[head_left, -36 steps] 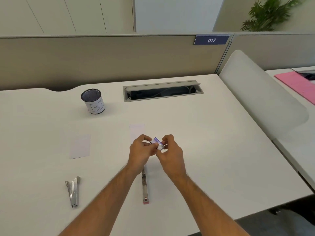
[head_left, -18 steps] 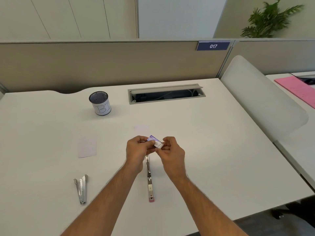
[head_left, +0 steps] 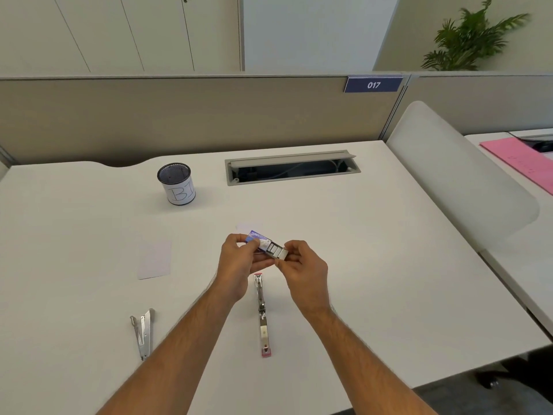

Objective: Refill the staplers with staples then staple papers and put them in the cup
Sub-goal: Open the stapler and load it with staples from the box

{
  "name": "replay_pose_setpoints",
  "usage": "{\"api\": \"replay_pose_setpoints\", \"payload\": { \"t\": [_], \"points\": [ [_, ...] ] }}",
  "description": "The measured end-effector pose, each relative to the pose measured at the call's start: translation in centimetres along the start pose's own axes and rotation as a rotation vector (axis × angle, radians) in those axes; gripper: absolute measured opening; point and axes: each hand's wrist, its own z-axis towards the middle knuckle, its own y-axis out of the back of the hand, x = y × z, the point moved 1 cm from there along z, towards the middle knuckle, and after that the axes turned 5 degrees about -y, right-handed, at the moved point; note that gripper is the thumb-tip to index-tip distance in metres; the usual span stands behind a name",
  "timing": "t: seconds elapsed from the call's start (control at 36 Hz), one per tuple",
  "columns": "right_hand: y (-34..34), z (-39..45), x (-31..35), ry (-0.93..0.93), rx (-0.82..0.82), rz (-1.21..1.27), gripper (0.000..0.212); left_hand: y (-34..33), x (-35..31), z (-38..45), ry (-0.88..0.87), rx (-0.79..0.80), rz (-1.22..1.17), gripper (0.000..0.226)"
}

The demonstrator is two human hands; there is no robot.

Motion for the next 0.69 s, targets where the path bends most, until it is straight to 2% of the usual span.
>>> {"api": "replay_pose_setpoints", "payload": {
  "t": [0.36, 0.47, 0.56, 0.69],
  "points": [
    [0.6, 0.3, -0.1, 0.063, 0.028, -0.129, 0.027, -0.4, 0.0, -0.2, -0.002, -0.004, 0.017, 0.01],
    [0.6, 0.4, 0.2, 0.081, 0.027, -0.171, 0.02, -0.4, 0.3, -0.2, -0.018, 0.001, 0.059, 0.007],
    [0.4, 0.7, 0.6, 0.091, 0.037, -0.258, 0.014, -0.5, 0.6, -0.4, -0.024, 0.014, 0.074, 0.009],
    [0.5, 1.0, 1.0, 0.138, 0.067, -0.424, 0.017, -0.9, 0.8, -0.6, -0.029, 0.001, 0.045, 0.011]
  ]
}}
